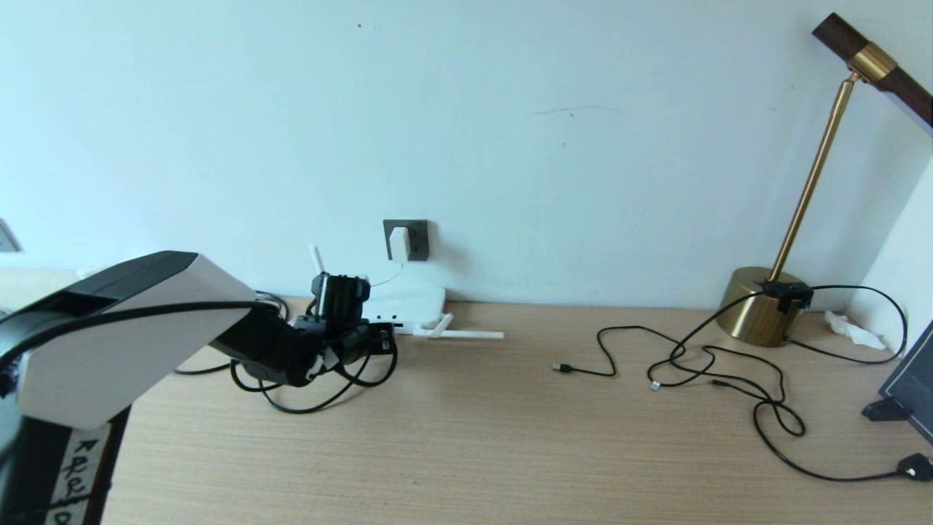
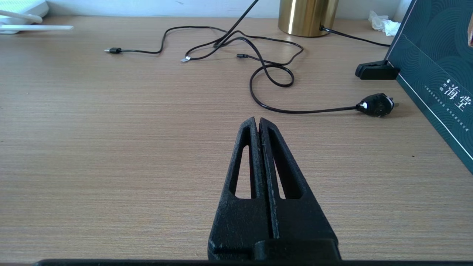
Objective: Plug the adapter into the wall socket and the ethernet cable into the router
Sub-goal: Plug cable into router interface
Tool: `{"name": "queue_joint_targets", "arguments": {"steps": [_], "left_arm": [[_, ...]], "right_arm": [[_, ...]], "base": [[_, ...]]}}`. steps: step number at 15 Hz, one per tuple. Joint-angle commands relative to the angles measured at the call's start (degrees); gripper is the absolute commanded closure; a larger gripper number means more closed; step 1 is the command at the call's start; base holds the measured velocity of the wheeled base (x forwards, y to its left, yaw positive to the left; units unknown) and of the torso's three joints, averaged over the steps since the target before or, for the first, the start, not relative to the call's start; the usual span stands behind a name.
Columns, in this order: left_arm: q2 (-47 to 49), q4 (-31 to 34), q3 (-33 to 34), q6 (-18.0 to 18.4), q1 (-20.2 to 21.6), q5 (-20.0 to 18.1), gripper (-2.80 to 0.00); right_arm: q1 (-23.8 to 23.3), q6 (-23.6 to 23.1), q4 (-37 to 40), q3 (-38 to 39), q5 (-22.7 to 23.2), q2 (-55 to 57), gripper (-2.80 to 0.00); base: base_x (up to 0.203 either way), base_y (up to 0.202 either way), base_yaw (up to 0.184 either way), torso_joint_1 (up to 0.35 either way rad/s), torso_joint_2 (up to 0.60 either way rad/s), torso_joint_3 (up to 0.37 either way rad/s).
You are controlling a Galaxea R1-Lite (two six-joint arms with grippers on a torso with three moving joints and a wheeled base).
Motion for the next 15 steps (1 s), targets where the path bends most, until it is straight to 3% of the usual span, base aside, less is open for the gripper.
{"name": "queue_joint_targets", "arguments": {"steps": [1, 15], "left_arm": [[-0.2, 0.2, 0.1, -0.1, 0.0, 0.1, 0.0], [0.2, 0.1, 0.0, -0.1, 0.0, 0.1, 0.0]], "right_arm": [[0.0, 0.0, 0.0, 0.0, 0.0, 0.0, 0.0], [0.0, 0.0, 0.0, 0.0, 0.0, 0.0, 0.0]], "base": [[0.0, 0.0, 0.0, 0.0, 0.0, 0.0], [0.0, 0.0, 0.0, 0.0, 0.0, 0.0]]}}
